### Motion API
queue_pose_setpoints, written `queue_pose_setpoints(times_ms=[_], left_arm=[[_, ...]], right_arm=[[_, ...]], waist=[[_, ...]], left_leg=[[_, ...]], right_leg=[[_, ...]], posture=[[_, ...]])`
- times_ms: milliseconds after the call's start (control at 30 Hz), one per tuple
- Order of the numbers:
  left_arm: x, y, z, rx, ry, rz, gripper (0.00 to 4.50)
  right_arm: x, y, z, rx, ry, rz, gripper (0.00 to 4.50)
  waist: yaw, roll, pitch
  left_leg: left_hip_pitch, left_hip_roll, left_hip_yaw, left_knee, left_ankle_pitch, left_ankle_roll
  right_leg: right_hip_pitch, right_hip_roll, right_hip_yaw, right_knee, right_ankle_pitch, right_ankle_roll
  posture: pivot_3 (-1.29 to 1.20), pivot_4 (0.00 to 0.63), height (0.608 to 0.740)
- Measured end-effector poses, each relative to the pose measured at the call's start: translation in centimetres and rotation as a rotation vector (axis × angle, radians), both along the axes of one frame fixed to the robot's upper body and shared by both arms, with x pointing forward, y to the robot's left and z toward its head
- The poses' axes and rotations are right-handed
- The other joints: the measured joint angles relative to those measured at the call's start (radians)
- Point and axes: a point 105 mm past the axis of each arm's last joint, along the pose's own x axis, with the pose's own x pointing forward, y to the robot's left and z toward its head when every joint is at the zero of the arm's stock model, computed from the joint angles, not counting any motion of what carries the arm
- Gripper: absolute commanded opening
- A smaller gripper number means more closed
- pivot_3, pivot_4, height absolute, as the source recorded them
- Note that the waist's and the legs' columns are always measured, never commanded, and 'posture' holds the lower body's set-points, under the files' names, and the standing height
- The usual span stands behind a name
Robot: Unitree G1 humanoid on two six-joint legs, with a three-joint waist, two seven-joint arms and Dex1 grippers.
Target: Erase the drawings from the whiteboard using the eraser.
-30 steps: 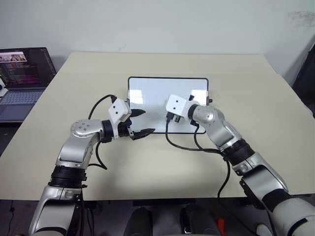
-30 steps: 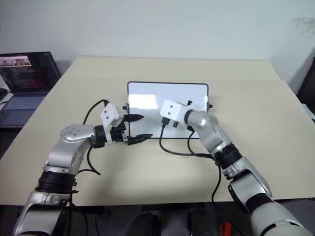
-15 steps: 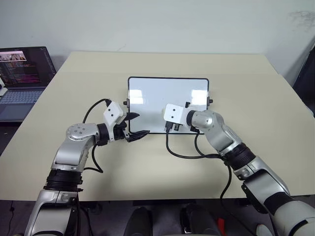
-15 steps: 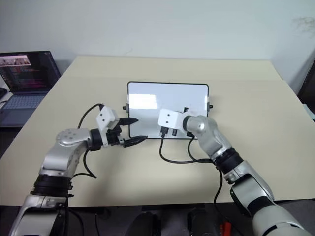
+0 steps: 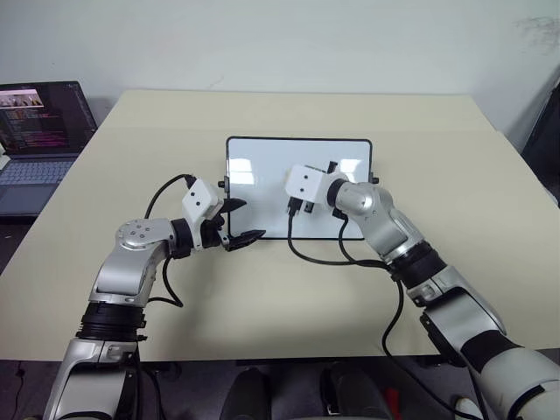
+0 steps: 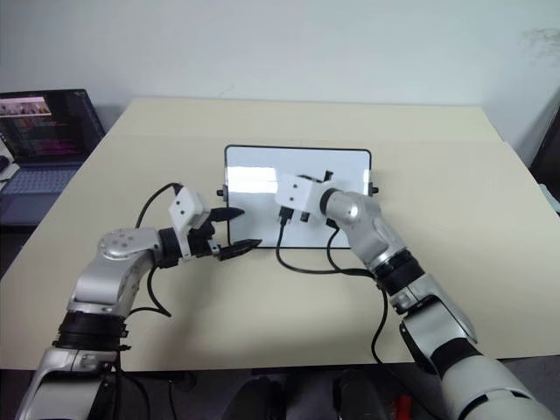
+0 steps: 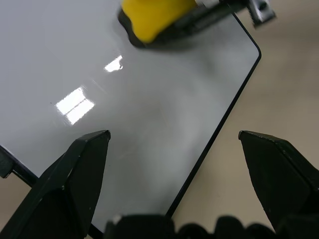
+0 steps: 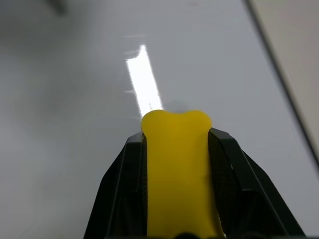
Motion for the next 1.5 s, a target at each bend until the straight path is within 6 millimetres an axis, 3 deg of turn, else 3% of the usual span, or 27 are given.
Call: queue_pose_setpoints(times_ms=[167,333,533,667,733,833,900,1100,1200,1367,1500], left_arm=[[0.0,-0.1,0.0,-0.002,0.000,-0.001,4.50],[0.0,-0.5,-0.1,-0.022,0.007,-0.007,4.50],[0.3,-1.4,0.6,-0.060,-0.007,-0.016,4.50],[0.4,-1.9,0.7,-0.078,-0.006,-0.020,4.50],[0.2,-2.4,1.2,-0.085,-0.016,-0.039,4.50],[0.1,-3.1,1.9,-0.087,-0.034,-0.065,4.50],[0.1,-3.6,2.3,-0.086,-0.048,-0.082,4.50],[0.2,-5.1,3.1,-0.055,-0.083,-0.134,4.50],[0.2,-6.0,2.8,-0.047,-0.083,-0.155,4.50],[0.3,-6.4,2.3,-0.029,-0.066,-0.179,4.50],[0.7,-6.1,2.1,-0.026,-0.061,-0.167,4.50]], right_arm=[[0.5,0.2,0.4,0.042,-0.035,-0.038,1.32],[2.2,-0.8,2.9,0.129,-0.126,-0.126,1.32],[1.6,-0.4,2.7,0.280,-0.040,-0.144,1.32],[0.6,-2.1,4.4,0.555,0.067,-0.207,1.32],[-1.4,-3.0,6.1,0.707,0.123,-0.169,1.32],[-4.5,-3.4,7.3,0.772,0.156,-0.085,1.32],[-6.1,-4.4,6.4,0.748,0.167,-0.078,1.32],[-9.8,-7.1,1.4,0.637,0.233,-0.163,1.32],[-10.7,-8.7,-0.7,0.607,0.258,-0.248,1.32],[-11.1,-10.2,-1.8,0.589,0.245,-0.330,1.32],[-10.6,-11.0,-1.5,0.577,0.194,-0.370,1.32]], waist=[[0.000,0.000,0.000],[0.002,0.000,0.000],[0.001,0.000,0.000],[0.002,0.001,0.001],[0.005,0.001,0.001],[0.005,0.001,0.001],[0.006,0.001,0.001],[0.005,0.001,0.001],[0.002,0.001,0.001],[-0.001,0.001,0.001],[-0.001,0.001,0.001]], left_leg=[[0.000,0.000,0.000,0.001,0.000,0.000],[0.000,0.000,0.000,0.001,0.000,0.000],[-0.002,0.000,0.000,-0.001,0.000,-0.001],[-0.005,0.000,0.000,-0.001,-0.001,-0.002],[-0.006,0.000,-0.001,-0.001,-0.001,-0.002],[-0.006,0.000,-0.001,-0.001,-0.002,-0.002],[-0.006,-0.001,-0.001,0.000,-0.002,-0.002],[-0.005,-0.001,0.000,0.000,-0.002,-0.002],[-0.004,-0.001,0.001,0.000,-0.002,-0.002],[-0.003,0.000,0.001,0.000,-0.002,-0.002],[-0.003,0.000,0.001,0.000,-0.002,-0.002]], right_leg=[[0.000,0.000,0.000,0.001,0.000,0.000],[0.000,0.000,0.000,0.000,0.001,0.000],[-0.001,0.000,0.000,-0.001,0.000,0.000],[-0.003,-0.001,0.000,-0.002,0.000,0.001],[-0.003,-0.001,-0.001,-0.003,0.000,0.002],[-0.003,-0.002,-0.001,-0.003,-0.001,0.002],[-0.003,-0.002,-0.001,-0.003,-0.001,0.002],[-0.003,0.000,0.000,-0.003,-0.002,0.003],[-0.002,0.001,0.001,-0.002,-0.003,0.004],[-0.002,0.007,0.002,-0.002,-0.003,0.005],[-0.002,0.007,0.003,-0.002,-0.003,0.005]], posture=[[0.00,0.150,0.740],[0.00,0.150,0.740],[0.00,0.150,0.740],[0.00,0.150,0.740],[0.00,0.150,0.740],[0.00,0.150,0.740],[0.00,0.150,0.740],[0.00,0.150,0.740],[0.00,0.150,0.740],[0.00,0.150,0.740],[0.00,0.150,0.740]])
